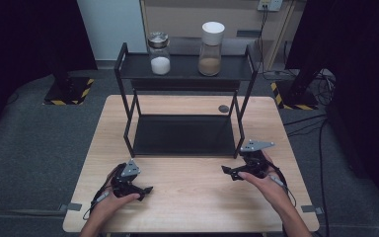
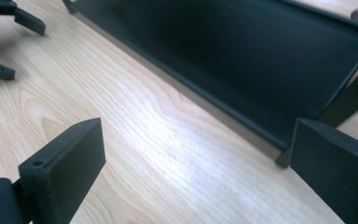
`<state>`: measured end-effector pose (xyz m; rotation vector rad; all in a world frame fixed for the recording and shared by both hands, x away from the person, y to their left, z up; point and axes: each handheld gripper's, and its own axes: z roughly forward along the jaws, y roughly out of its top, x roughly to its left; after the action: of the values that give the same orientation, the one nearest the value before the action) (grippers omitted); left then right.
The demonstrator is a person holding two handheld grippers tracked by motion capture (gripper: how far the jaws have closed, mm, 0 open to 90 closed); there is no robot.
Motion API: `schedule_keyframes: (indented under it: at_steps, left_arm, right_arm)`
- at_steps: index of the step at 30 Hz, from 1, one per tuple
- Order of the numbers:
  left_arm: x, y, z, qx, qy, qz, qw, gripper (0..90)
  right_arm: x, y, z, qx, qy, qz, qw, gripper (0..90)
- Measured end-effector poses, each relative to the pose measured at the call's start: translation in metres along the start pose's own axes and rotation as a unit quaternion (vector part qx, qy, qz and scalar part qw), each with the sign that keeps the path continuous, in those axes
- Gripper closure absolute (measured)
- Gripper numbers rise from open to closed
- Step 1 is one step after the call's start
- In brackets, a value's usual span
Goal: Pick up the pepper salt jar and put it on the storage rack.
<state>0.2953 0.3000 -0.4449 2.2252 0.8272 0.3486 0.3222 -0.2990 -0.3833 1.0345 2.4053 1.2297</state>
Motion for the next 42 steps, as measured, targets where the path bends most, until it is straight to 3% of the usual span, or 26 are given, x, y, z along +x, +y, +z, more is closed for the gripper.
schedule_keyframes:
  at_steps: [12, 25, 30, 37, 42]
  left_arm:
    - [0.0, 0.0, 0.0, 0.0, 0.0, 0.0, 1.0, 1.1]
    - [0.0, 0.0, 0.0, 0.0, 0.0, 0.0, 1.0, 1.1]
    - [0.0, 0.0, 0.0, 0.0, 0.0, 0.0, 1.0, 1.1]
    - [0.0, 0.0, 0.0, 0.0, 0.0, 0.0, 1.0, 1.1]
    - [0.0, 0.0, 0.0, 0.0, 0.0, 0.0, 1.0, 1.1]
  right_arm:
    - [-0.003, -0.038, 0.012, 0.022, -0.006, 0.034, 0.9992, 4.2]
    - [0.004, -0.056, 0.025, 0.044, -0.009, 0.033, 0.9984, 3.8]
    - [0.011, -0.061, 0.027, 0.038, -0.019, 0.021, 0.9989, 2.4]
    - [0.027, -0.058, 0.032, 0.052, -0.045, -0.021, 0.9974, 0.9]
    - [0.027, -0.058, 0.032, 0.052, -0.045, -0.022, 0.9974, 0.8]
